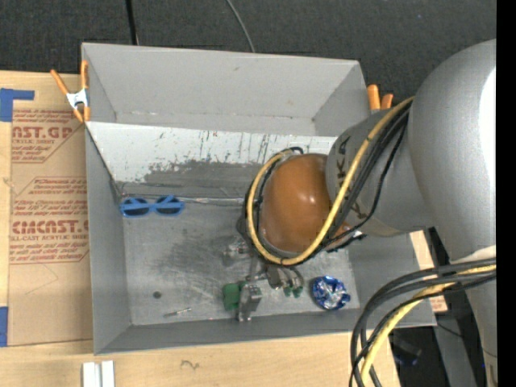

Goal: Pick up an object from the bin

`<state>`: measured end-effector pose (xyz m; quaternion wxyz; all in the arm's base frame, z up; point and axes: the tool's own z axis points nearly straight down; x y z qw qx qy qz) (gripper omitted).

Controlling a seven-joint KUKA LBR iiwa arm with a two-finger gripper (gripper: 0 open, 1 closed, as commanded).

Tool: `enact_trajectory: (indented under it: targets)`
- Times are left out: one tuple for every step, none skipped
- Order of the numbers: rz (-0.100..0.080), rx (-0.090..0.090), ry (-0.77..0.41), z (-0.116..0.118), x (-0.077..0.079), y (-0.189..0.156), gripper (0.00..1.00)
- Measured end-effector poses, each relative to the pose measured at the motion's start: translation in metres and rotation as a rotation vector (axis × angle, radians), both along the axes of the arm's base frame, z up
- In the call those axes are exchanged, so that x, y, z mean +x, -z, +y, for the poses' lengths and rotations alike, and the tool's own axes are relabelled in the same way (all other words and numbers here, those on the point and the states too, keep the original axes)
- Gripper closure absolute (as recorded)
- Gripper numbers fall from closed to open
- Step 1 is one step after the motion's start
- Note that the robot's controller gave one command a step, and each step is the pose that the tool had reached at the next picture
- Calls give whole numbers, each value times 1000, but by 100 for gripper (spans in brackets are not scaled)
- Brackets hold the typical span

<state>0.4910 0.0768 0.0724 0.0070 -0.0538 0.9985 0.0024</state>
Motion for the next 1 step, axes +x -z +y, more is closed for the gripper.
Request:
enact_trajectory:
  targets:
    - [10,-6,-43,-11,-5,-29,0]
